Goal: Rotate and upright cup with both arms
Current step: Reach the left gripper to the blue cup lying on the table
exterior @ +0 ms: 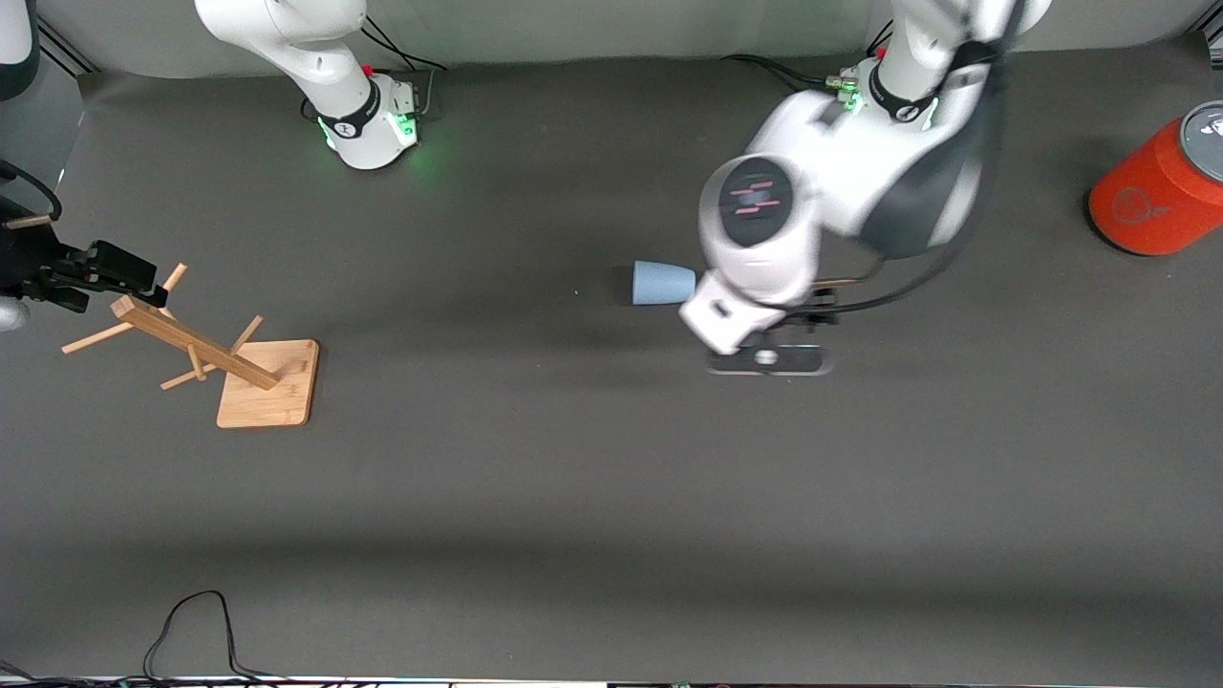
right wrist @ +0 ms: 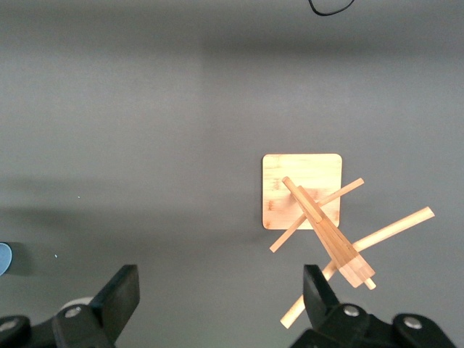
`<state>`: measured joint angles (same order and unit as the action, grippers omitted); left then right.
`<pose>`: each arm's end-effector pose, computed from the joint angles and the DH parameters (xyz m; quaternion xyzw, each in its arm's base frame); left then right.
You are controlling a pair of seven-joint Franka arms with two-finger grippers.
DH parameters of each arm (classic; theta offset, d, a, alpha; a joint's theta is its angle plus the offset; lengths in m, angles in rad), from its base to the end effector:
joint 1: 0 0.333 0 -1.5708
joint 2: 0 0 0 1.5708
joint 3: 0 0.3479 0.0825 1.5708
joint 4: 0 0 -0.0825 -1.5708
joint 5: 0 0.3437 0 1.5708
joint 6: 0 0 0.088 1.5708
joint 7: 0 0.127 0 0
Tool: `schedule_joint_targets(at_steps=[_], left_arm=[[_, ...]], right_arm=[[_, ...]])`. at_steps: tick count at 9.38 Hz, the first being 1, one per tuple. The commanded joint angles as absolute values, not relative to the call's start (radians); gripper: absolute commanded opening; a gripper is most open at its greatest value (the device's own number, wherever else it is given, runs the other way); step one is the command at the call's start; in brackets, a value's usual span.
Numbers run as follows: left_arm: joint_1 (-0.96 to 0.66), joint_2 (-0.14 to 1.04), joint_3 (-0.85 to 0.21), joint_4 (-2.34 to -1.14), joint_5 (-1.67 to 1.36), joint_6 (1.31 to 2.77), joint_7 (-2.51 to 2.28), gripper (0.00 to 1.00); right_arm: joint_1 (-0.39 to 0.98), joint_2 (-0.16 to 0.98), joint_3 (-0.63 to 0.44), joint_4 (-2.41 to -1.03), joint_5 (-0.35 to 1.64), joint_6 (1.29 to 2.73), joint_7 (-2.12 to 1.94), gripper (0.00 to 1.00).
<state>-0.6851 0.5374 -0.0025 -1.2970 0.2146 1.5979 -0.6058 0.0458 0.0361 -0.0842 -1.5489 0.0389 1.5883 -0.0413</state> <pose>0.5262 -0.3974 0.4384 -0.9859 0.0558 0.0302 0.1547 0.5281 -0.0145 0.6287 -0.9998 -0.0012 -0.0024 0.0179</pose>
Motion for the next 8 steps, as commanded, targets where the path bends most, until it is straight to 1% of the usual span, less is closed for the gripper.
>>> schedule_joint_targets(at_steps=[1, 2, 4, 5, 7, 8], left_arm=[[-0.845, 0.781, 0.029, -1.030, 0.348, 1.496, -0.650, 1.00], [-0.889, 0.839, 0.029, -1.010, 0.374, 1.497, -0.653, 1.00], [-0.948, 0.906, 0.029, -1.000, 0.400, 1.525, -0.663, 1.00], [-0.959, 0.929, 0.028, -1.003, 0.419, 1.531, -0.663, 0.99], [-0.986, 0.933, 0.022, -1.023, 0.419, 1.528, -0.658, 0.99], [-1.009, 0.946, 0.021, -1.055, 0.419, 1.532, -0.663, 0.98]], right_arm=[[0.038, 0.029, -0.078, -1.557, 0.028, 1.600, -0.061, 1.00], [0.038, 0.029, -0.078, -1.557, 0.011, 1.600, -0.060, 1.00], [0.037, 0.029, -0.081, -1.557, -0.002, 1.598, -0.060, 1.00], [0.037, 0.029, -0.083, -1.555, -0.002, 1.595, -0.061, 1.00], [0.038, 0.035, -0.081, -1.549, 0.005, 1.592, -0.048, 1.00], [0.035, 0.049, -0.083, -1.533, 0.014, 1.591, -0.049, 1.00]])
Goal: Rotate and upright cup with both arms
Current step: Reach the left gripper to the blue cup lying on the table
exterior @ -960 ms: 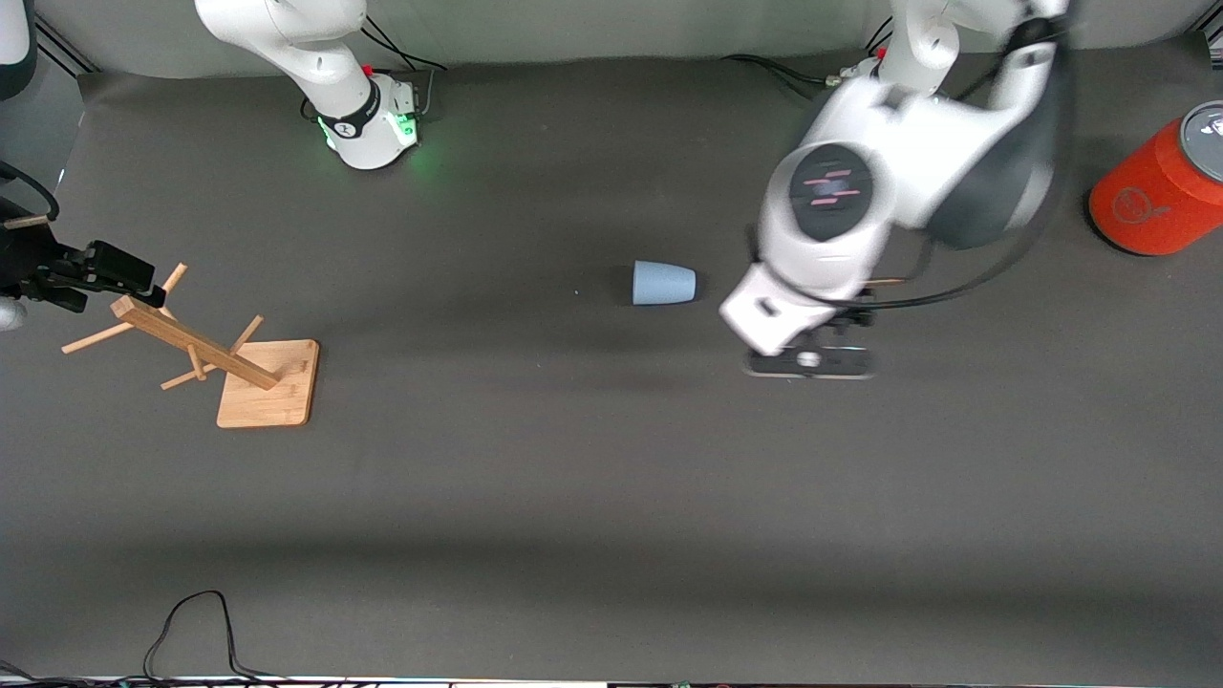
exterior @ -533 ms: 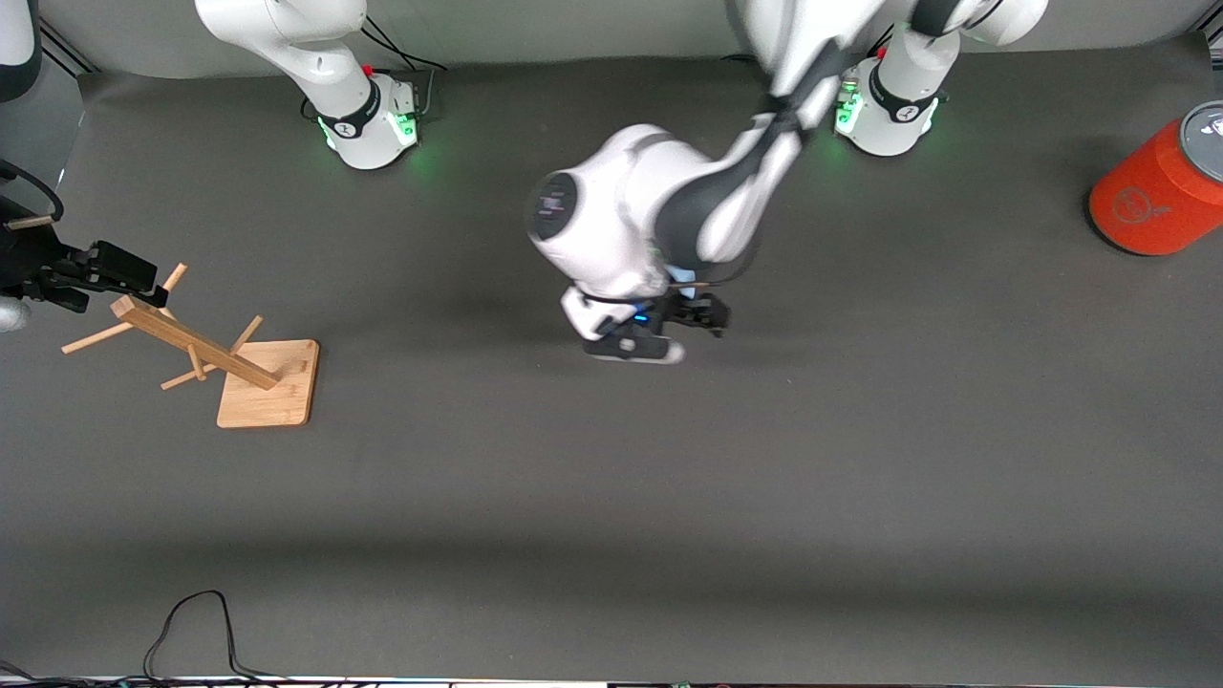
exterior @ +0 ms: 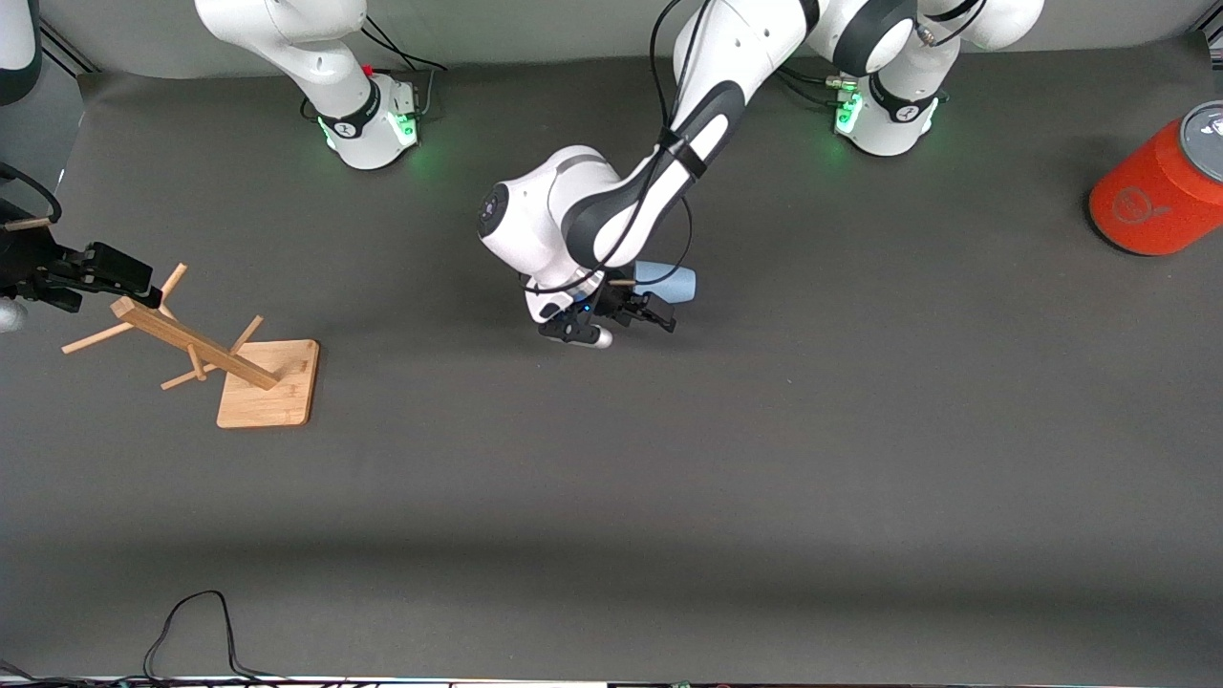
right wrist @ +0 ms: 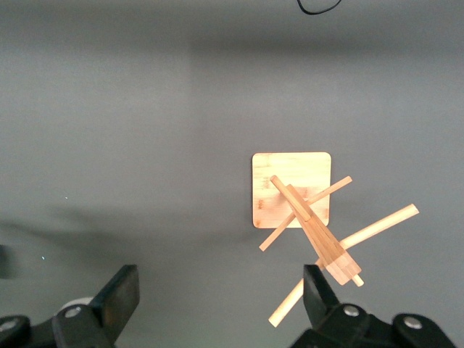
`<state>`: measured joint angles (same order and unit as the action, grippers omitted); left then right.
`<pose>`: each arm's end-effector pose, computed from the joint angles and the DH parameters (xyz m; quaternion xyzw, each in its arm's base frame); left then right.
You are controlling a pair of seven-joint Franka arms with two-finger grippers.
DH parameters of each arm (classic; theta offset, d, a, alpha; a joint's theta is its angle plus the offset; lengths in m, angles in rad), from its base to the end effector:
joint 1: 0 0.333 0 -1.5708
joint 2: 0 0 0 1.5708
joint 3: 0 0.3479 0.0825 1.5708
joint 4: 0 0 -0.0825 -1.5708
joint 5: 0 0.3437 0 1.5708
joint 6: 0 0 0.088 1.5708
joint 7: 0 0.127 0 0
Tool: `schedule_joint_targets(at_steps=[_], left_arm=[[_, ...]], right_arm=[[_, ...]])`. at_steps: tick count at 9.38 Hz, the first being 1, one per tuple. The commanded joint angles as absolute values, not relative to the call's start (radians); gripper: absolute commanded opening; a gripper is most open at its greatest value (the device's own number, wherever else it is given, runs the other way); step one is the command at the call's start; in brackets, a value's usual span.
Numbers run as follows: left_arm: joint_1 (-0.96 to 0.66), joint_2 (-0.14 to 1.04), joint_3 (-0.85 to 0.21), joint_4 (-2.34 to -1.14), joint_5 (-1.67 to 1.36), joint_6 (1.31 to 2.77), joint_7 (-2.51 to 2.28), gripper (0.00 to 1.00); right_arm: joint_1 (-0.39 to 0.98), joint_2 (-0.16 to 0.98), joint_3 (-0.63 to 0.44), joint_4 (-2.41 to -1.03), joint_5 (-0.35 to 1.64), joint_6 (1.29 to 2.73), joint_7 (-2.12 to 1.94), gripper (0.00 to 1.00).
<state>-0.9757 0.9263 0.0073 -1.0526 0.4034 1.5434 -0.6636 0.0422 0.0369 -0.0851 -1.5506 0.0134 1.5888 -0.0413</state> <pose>0.4407 -0.5542 0.2730 -0.9390 0.1834 -0.0007 0.2909 0.5281 -0.0200 0.6276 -1.0000 0.0009 -0.0009 0.0051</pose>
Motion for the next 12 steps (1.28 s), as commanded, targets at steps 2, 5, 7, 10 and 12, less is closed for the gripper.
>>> schedule_joint_targets(at_steps=[2, 5, 7, 10, 12], left_arm=[[-1.029, 0.956, 0.020, -1.090, 0.413, 1.531, -0.688, 0.97], [-1.031, 0.960, 0.018, -1.141, 0.413, 1.532, -0.689, 0.97], [-1.031, 0.962, 0.015, -1.154, 0.407, 1.531, -0.664, 0.94], [-1.026, 0.951, 0.011, -1.137, 0.347, 1.528, -0.652, 0.97], [-1.022, 0.950, 0.012, -1.074, 0.235, 1.522, -0.696, 1.00]], right_arm=[[0.038, 0.057, -0.083, -1.528, 0.014, 1.591, -0.045, 1.00], [0.040, 0.066, -0.080, -1.528, 0.014, 1.597, -0.044, 1.00], [0.038, 0.064, -0.081, -1.531, 0.012, 1.598, -0.046, 1.00], [0.040, 0.063, -0.081, -1.531, 0.006, 1.600, -0.046, 1.00], [0.040, 0.063, -0.081, -1.531, 0.005, 1.605, -0.046, 1.00]])
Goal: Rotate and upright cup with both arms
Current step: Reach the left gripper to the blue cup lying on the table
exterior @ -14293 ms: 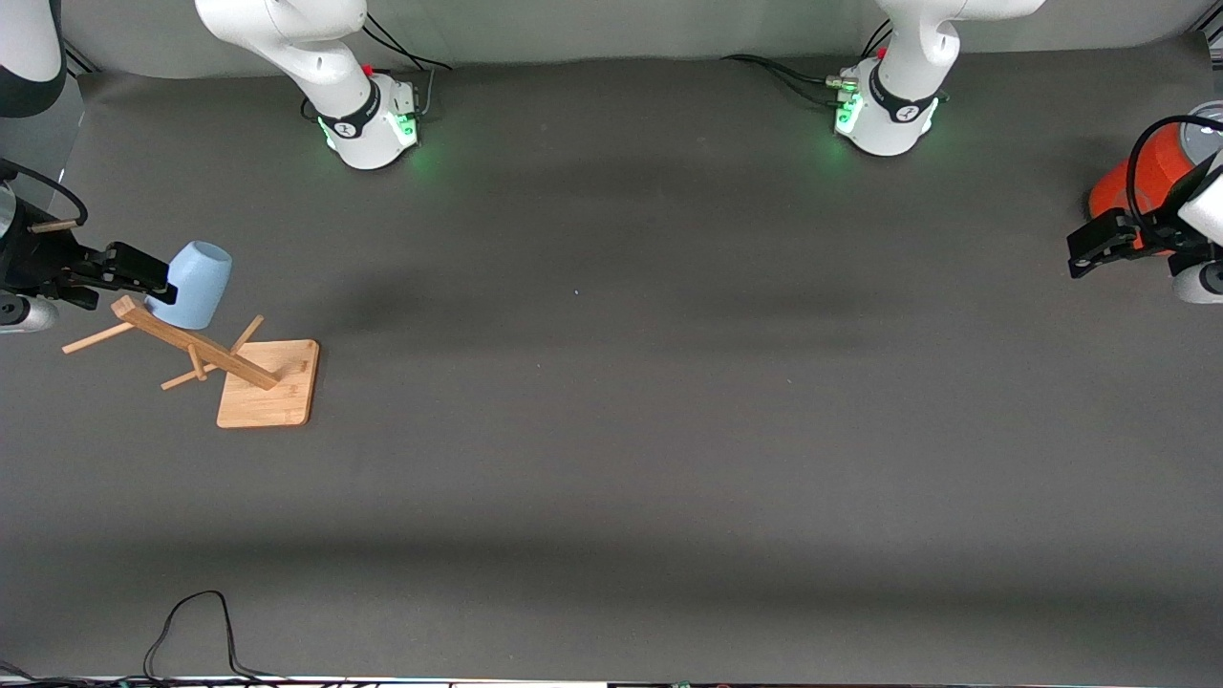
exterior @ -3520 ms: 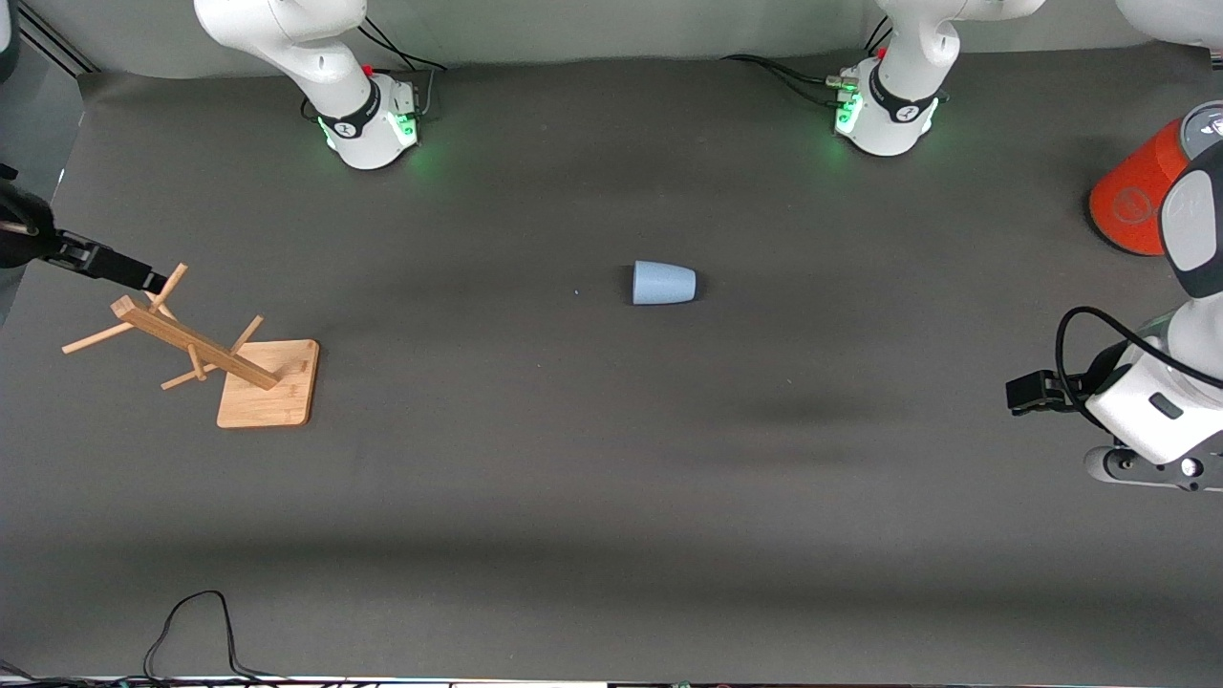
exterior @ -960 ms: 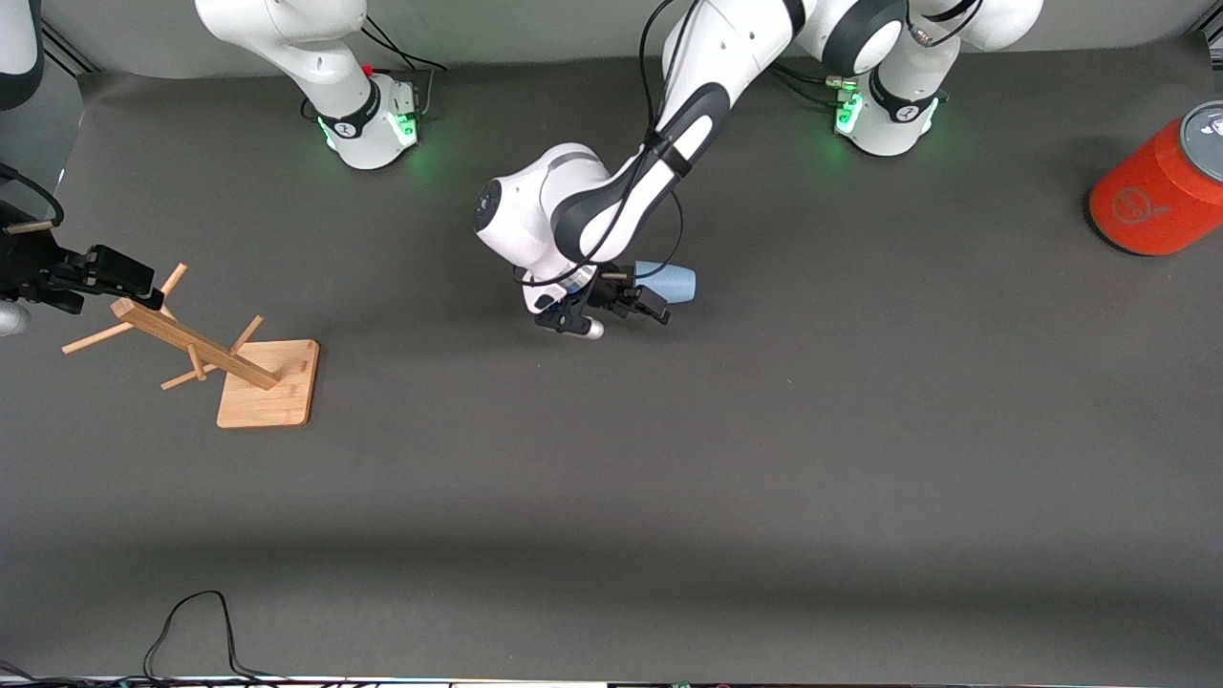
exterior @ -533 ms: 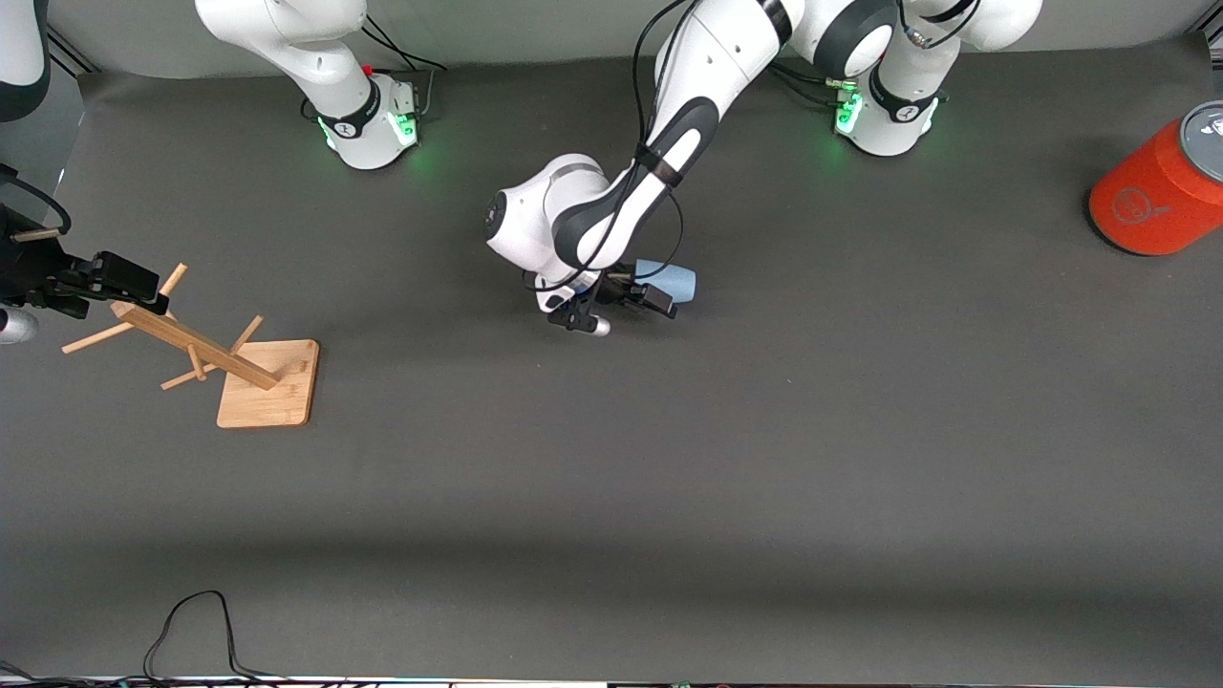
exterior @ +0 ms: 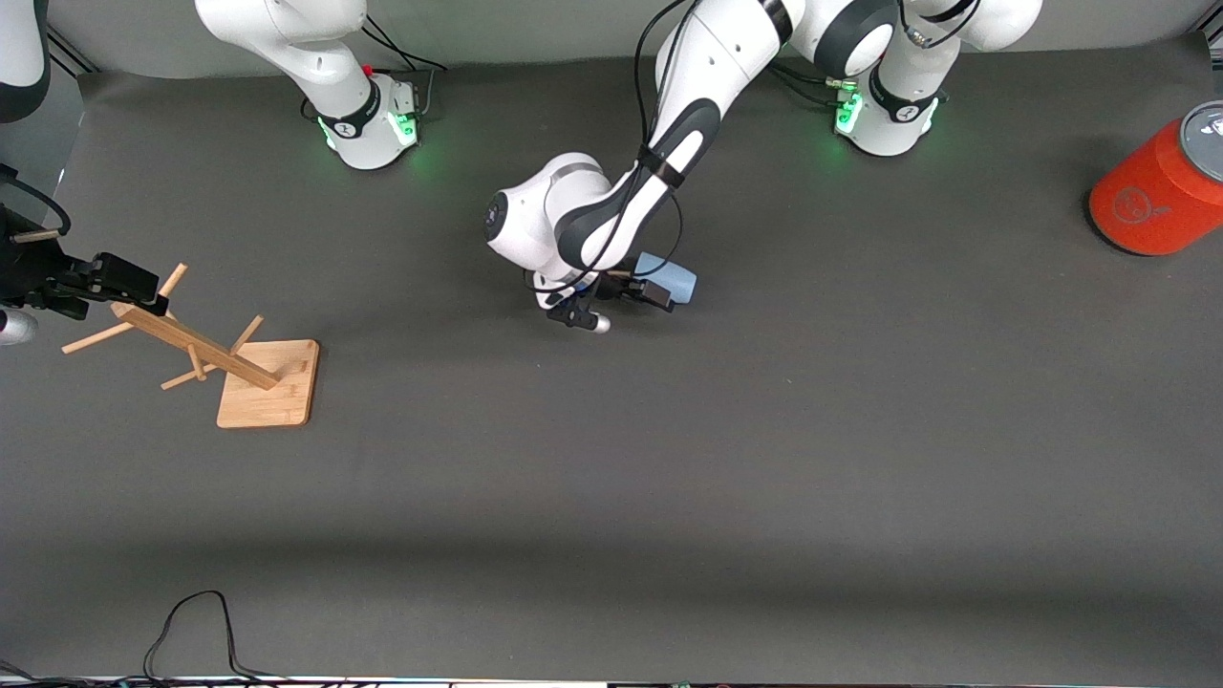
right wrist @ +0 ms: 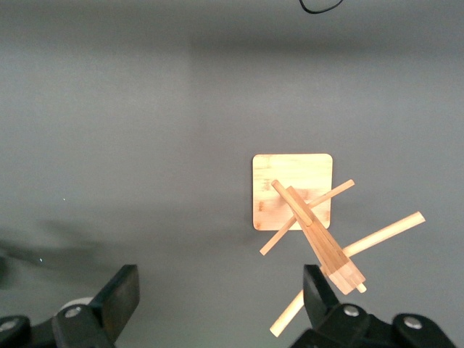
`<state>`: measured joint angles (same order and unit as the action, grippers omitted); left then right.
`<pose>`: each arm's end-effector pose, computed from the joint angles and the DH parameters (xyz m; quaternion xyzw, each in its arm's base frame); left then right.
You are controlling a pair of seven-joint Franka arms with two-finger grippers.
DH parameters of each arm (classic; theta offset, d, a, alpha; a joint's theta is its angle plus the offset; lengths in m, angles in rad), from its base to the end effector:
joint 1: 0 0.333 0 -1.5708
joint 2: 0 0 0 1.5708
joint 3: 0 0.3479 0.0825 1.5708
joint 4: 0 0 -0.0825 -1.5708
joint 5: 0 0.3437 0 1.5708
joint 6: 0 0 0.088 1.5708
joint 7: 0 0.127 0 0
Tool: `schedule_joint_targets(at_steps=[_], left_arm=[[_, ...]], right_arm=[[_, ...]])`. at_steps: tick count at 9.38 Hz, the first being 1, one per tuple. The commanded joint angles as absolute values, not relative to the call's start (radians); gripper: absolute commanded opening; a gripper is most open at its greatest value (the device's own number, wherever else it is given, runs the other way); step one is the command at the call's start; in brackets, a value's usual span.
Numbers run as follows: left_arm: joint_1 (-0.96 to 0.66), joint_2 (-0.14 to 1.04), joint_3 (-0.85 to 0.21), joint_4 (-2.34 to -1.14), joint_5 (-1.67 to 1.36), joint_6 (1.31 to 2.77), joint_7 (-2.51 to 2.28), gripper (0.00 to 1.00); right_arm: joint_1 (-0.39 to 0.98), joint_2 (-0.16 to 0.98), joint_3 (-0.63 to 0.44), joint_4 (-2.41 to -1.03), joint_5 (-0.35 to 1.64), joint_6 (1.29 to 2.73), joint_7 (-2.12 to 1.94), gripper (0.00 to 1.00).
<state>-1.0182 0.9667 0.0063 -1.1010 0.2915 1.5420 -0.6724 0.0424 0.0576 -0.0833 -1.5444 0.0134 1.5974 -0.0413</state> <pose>0.3962 -0.5658 0.2224 -0.9355 0.1952 0.0636 0.2877 0.5355 -0.0188 0.6200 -1.0000 -0.0001 0.0020 0.0044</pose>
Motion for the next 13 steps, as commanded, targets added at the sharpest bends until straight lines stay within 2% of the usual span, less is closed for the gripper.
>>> schedule_joint_targets(at_steps=[1, 4, 7, 8, 9, 10, 11, 13], left_arm=[[-1.029, 0.950, 0.012, -1.078, 0.229, 1.520, -0.745, 1.00], [-1.055, 0.960, 0.011, -1.140, 0.250, 1.531, -0.779, 0.99], [-1.092, 0.963, 0.011, -1.207, 0.345, 1.532, -0.697, 0.93], [-1.092, 0.963, 0.011, -1.212, 0.372, 1.532, -0.646, 0.84], [-1.092, 0.963, 0.012, -1.212, 0.385, 1.531, -0.617, 0.64], [-1.091, 0.963, 0.012, -1.212, 0.390, 1.531, -0.614, 0.27], [-1.086, 0.963, 0.012, -1.209, 0.396, 1.531, -0.612, 0.00], [-1.083, 0.960, 0.018, -1.207, 0.400, 1.532, -0.617, 0.00]], right_arm=[[0.040, 0.063, -0.081, -1.529, 0.005, 1.605, -0.046, 1.00], [0.040, 0.064, -0.080, -1.531, 0.005, 1.606, -0.046, 1.00], [0.040, 0.064, -0.080, -1.535, 0.005, 1.605, -0.046, 1.00], [0.040, 0.064, -0.081, -1.536, 0.005, 1.605, -0.046, 1.00], [0.040, 0.064, -0.081, -1.534, 0.005, 1.605, -0.046, 1.00], [0.040, 0.066, -0.080, -1.535, 0.005, 1.605, -0.046, 1.00], [0.040, 0.066, -0.080, -1.536, 0.005, 1.605, -0.046, 1.00], [0.038, 0.066, -0.080, -1.536, 0.005, 1.605, -0.046, 1.00]])
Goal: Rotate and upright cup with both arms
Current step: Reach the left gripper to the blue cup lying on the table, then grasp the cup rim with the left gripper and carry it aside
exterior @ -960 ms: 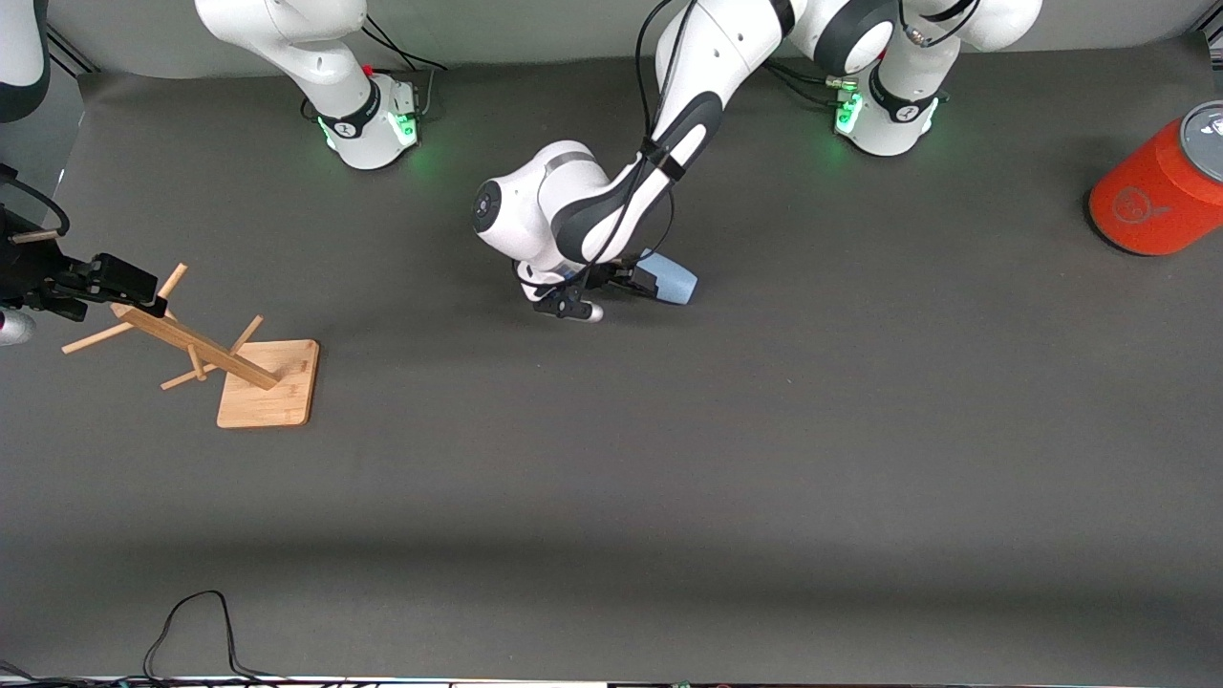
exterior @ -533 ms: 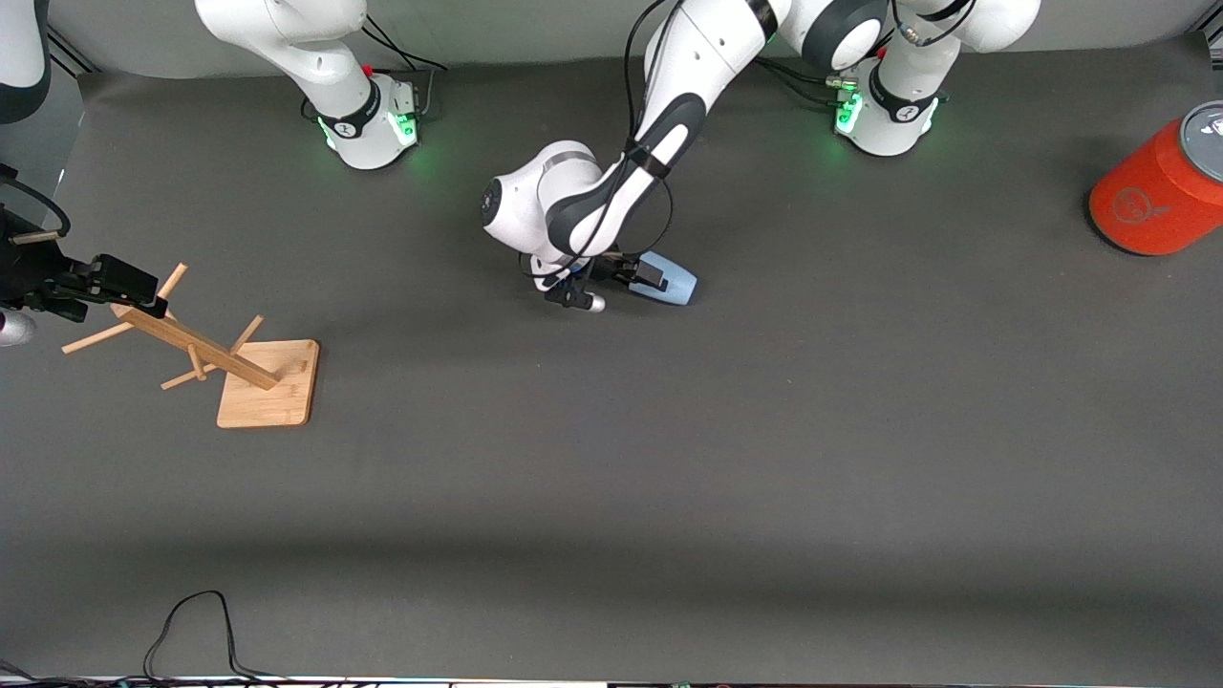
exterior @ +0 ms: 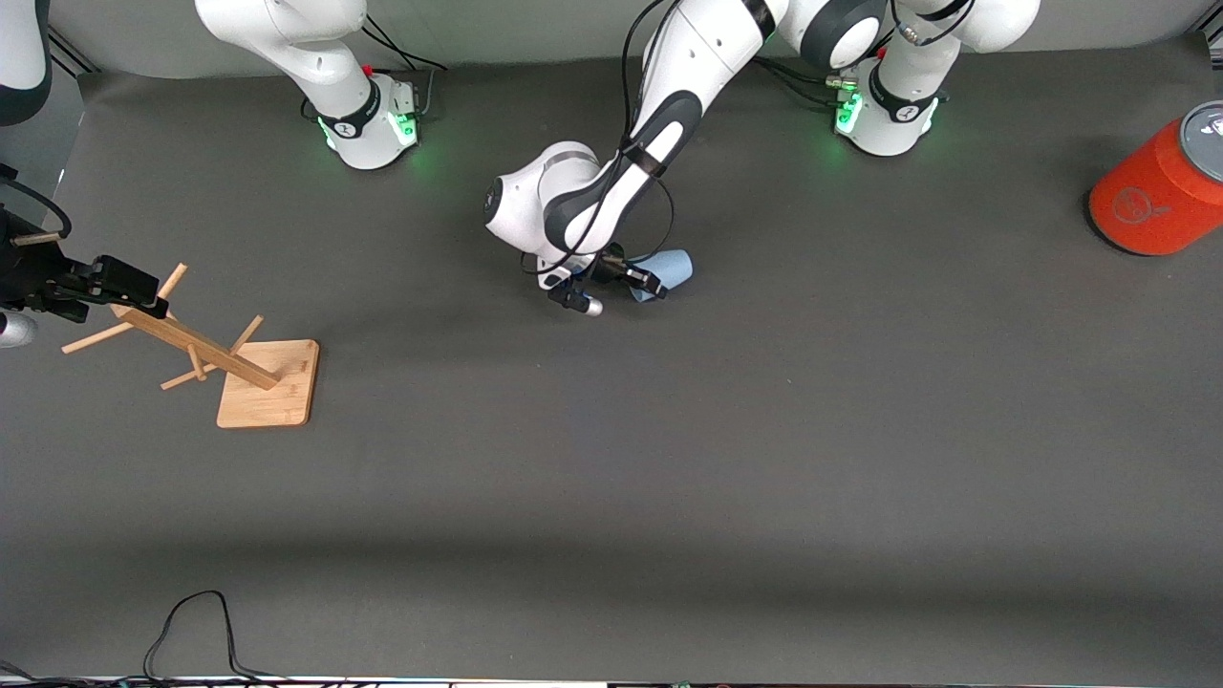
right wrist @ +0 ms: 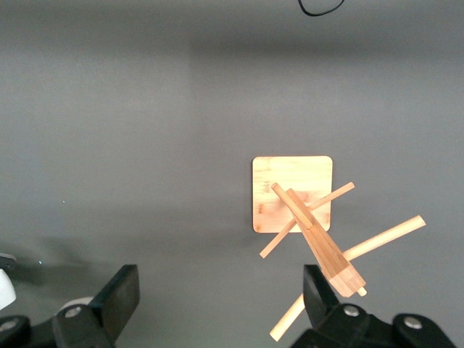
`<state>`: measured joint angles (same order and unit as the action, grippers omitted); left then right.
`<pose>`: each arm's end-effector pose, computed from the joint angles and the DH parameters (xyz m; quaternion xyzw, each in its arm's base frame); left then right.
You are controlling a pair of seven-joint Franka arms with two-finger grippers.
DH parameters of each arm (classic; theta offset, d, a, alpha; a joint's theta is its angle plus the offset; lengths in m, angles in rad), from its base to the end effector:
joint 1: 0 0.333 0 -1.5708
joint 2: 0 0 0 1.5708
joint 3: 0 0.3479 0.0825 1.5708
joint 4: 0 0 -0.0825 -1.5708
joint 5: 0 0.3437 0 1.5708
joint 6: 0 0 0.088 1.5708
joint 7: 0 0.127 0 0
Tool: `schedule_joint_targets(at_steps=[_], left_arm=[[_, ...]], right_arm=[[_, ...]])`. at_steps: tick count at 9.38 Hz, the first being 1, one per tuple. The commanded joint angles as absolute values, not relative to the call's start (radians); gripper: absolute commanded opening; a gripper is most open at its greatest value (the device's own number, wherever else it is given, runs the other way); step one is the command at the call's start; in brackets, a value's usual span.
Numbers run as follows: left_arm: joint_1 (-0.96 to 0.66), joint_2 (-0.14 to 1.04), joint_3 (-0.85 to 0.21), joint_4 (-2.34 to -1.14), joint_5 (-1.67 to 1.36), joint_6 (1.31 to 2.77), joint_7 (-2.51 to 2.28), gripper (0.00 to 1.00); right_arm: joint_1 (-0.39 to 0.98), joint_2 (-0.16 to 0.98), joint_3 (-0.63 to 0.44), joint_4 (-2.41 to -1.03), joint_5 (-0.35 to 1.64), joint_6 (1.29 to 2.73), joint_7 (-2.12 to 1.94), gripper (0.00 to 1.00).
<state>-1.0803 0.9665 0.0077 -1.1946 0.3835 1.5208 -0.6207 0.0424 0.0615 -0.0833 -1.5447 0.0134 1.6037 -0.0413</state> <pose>0.3596 -0.5611 0.1938 -0.8959 0.2587 0.0644 0.3553 0.5374 -0.0188 0.6183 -1.0000 0.0000 0.0010 0.0042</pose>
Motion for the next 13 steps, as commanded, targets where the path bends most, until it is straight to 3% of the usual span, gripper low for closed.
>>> schedule_joint_targets(at_steps=[1, 5, 10, 11, 13], left_arm=[[-1.074, 0.953, 0.021, -1.201, 0.419, 1.522, -0.611, 0.00], [-0.935, 0.832, 0.066, -1.140, 0.433, 1.416, -0.419, 0.00], [-0.590, 0.586, 0.064, -1.170, 0.270, 1.479, -0.186, 0.00], [-0.539, 0.539, 0.063, -1.233, 0.268, 1.523, -0.166, 0.00], [-0.441, 0.378, 0.063, -1.520, 0.239, 1.746, -0.125, 0.00]], right_arm=[[0.038, 0.066, -0.081, -1.536, 0.005, 1.605, -0.046, 1.00], [0.038, 0.066, -0.081, -1.536, 0.005, 1.605, -0.046, 1.00], [0.038, 0.066, -0.081, -1.536, 0.005, 1.605, -0.048, 1.00], [0.038, 0.066, -0.081, -1.536, 0.005, 1.605, -0.046, 1.00], [0.038, 0.066, -0.081, -1.536, 0.005, 1.605, -0.046, 1.00]])
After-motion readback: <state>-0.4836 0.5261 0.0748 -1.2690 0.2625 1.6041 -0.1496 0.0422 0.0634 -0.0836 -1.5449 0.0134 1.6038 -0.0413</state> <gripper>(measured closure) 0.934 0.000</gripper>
